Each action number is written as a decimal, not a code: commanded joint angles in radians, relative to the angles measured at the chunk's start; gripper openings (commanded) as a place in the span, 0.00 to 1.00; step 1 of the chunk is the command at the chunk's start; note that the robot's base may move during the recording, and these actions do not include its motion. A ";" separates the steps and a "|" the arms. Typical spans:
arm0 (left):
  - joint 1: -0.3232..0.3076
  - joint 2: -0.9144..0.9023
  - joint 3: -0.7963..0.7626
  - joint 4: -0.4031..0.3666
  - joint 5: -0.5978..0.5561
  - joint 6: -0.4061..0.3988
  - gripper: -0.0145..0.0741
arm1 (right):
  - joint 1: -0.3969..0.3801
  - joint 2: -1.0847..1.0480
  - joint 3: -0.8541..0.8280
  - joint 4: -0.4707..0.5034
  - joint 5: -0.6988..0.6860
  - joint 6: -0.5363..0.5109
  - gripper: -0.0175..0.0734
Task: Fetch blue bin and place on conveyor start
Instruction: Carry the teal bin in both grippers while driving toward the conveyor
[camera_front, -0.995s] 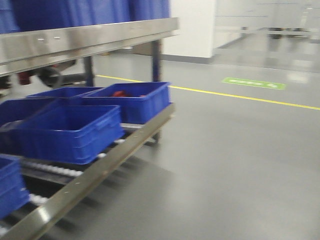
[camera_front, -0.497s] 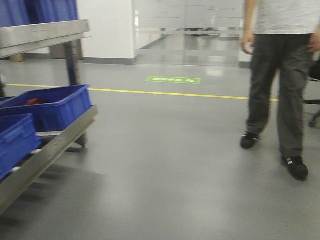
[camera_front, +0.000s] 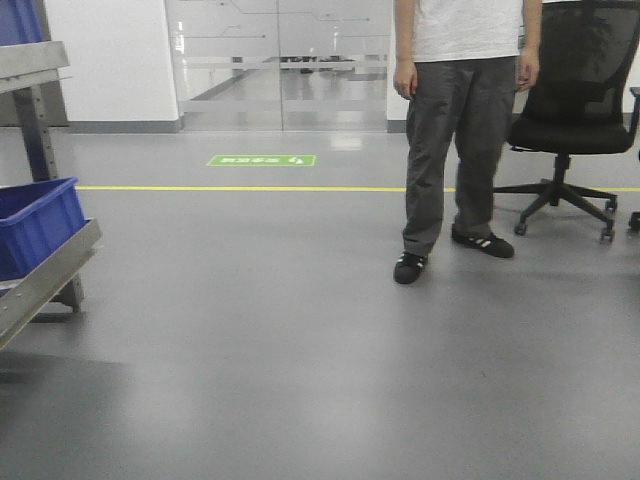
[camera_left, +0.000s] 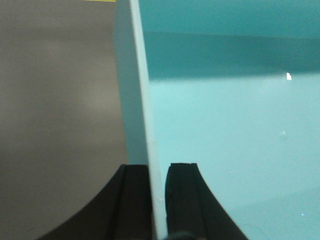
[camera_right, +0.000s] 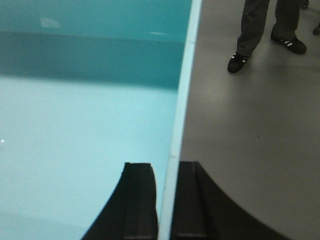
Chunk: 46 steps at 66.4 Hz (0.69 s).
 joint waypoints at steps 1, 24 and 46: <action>-0.006 -0.014 -0.009 -0.013 -0.059 0.012 0.04 | -0.003 -0.008 -0.005 -0.014 -0.038 -0.016 0.02; -0.006 -0.014 -0.009 -0.013 -0.059 0.012 0.04 | -0.003 -0.008 -0.005 -0.014 -0.038 -0.016 0.02; -0.006 -0.014 -0.009 -0.011 -0.059 0.012 0.04 | -0.003 -0.008 -0.005 -0.014 -0.038 -0.016 0.02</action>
